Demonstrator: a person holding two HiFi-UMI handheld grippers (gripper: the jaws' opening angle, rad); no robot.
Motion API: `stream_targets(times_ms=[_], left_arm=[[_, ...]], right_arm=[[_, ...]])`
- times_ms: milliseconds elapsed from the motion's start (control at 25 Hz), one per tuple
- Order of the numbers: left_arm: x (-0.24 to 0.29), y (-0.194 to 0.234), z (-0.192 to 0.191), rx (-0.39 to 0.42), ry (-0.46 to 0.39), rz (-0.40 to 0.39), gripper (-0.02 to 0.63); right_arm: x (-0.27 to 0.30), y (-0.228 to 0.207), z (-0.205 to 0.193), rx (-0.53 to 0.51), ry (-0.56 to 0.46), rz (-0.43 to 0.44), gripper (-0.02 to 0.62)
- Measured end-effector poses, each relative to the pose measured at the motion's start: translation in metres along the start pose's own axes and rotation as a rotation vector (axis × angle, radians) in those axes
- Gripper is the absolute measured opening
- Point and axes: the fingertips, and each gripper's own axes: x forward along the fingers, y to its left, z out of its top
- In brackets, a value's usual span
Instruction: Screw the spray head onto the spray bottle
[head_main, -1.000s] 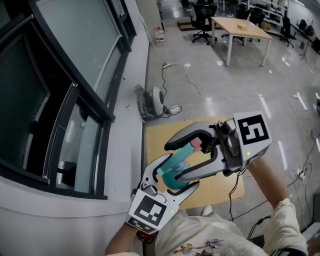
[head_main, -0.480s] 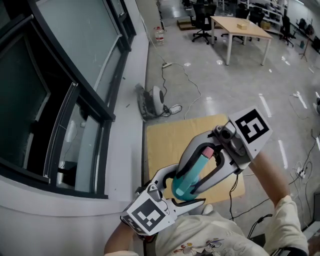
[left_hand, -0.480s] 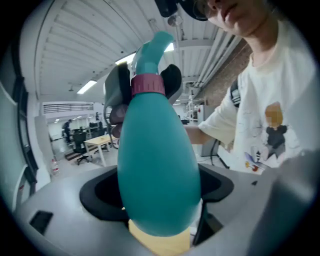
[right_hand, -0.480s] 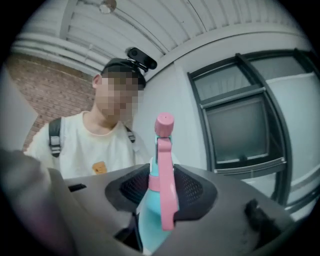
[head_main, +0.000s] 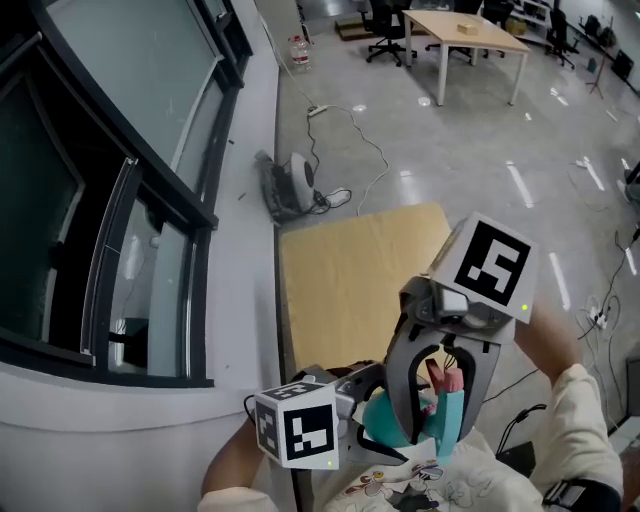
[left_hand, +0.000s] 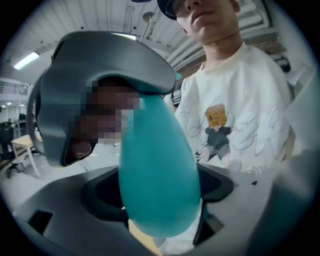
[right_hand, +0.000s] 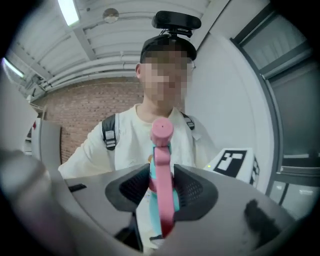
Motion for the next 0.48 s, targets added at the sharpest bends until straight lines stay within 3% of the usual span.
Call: stream_targets(times_ms=[120,200,320,400,480], left_arm=[[0.008,-0.024,0.017,-0.006,-0.073,-0.201,0.431],[0.011,-0.030,0.023,0.033,-0.091,-0.220,0.431],[0.007,-0.021,0.025,0.058,-0.124,-0.128,0.431],[-0.002,-0.006,0.026,0.044,-0.164,-0.027,0.431],[-0.015,0.009,0.029,0.034,-0.203,0.077,0.431]], right_arm=[[0.013,0.009,0.016,-0.029,-0.053,0.110,0.149],[0.019,0.007,0.023,-0.008,-0.051,0.114,0.150],[0.015,-0.005,0.022,0.050,-0.008,-0.031,0.172],[0.005,-0.015,0.011,0.078,0.041,-0.162,0.216],[-0.016,-0.028,0.007,0.115,0.010,-0.321,0.242]])
